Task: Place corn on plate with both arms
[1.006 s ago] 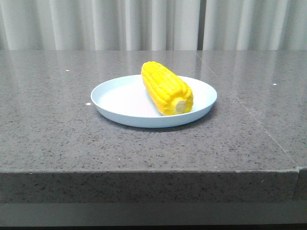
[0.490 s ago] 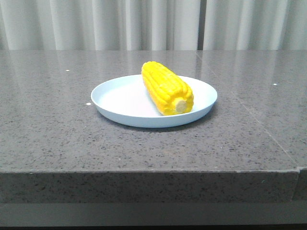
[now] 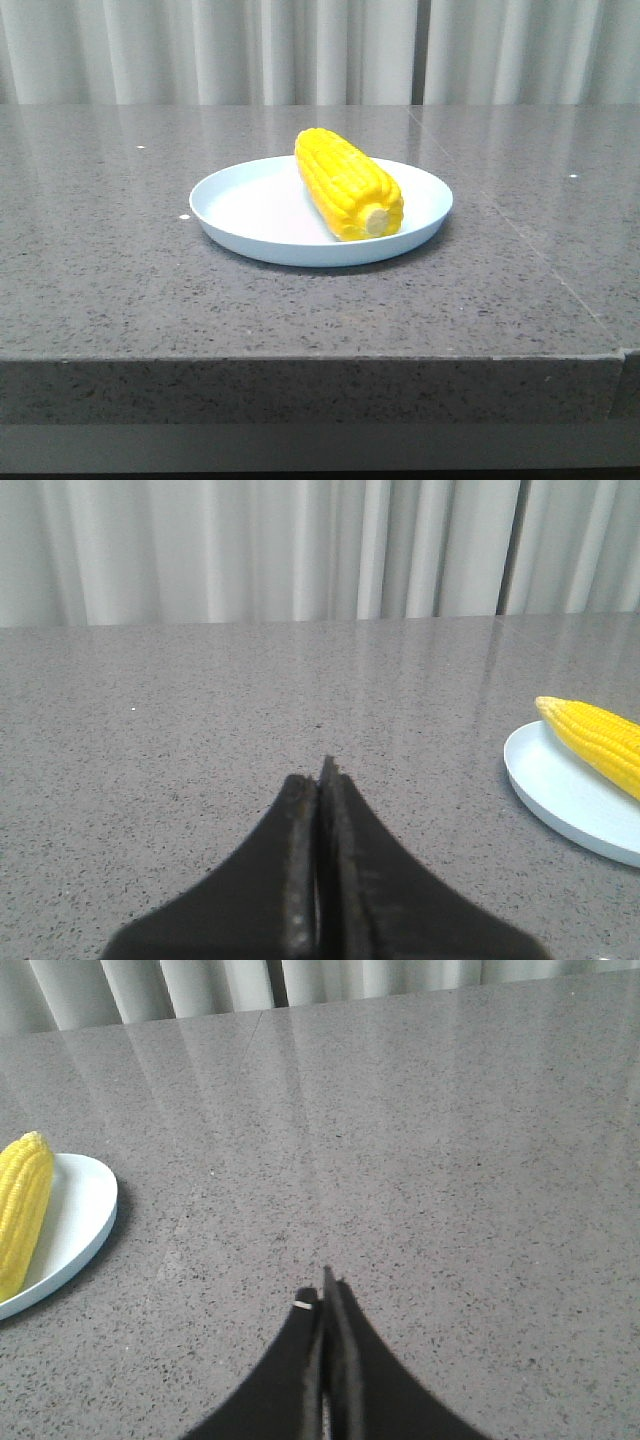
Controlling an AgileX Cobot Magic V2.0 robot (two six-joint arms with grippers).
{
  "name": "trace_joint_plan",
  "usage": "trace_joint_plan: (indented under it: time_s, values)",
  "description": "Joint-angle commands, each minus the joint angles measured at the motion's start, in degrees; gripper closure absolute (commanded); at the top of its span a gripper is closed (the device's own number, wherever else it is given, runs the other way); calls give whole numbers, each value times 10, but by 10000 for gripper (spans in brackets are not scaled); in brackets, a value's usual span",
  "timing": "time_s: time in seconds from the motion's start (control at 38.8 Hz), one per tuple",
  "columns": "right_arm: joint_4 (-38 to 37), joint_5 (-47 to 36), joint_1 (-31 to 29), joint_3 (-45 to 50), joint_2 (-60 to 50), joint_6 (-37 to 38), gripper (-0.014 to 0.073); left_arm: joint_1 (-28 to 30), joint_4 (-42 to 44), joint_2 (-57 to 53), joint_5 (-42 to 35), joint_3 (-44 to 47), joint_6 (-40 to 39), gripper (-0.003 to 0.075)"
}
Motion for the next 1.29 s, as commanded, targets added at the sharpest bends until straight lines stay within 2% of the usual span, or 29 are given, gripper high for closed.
trace_joint_plan:
  time_s: [0.0, 0.18, 0.34, 0.52, 0.7, 0.85, 0.9, 1.26]
  values:
    - [-15, -48, -5, -13, 7, -5, 662, 1, 1, 7, -51, -16, -6, 741]
    - [-15, -48, -5, -13, 7, -5, 662, 1, 4, 7, -52, -16, -6, 741]
    - [-15, -47, -5, -13, 7, -5, 662, 9, -5, -5, -87, 15, 15, 741]
    - [-15, -47, -5, -13, 7, -5, 662, 72, -66, -39, -138, 87, 36, 741]
    - [-15, -47, -5, -13, 7, -5, 662, 123, -72, -39, -195, 166, 36, 741]
    - [-15, -47, -5, -13, 7, -5, 662, 141, -72, -39, -251, 227, 36, 741]
    - [-15, -47, -5, -13, 7, -5, 662, 142, -72, -39, -228, 223, 36, 741]
    - [-15, -47, -5, -13, 7, -5, 662, 142, -71, -39, -239, 225, 36, 741]
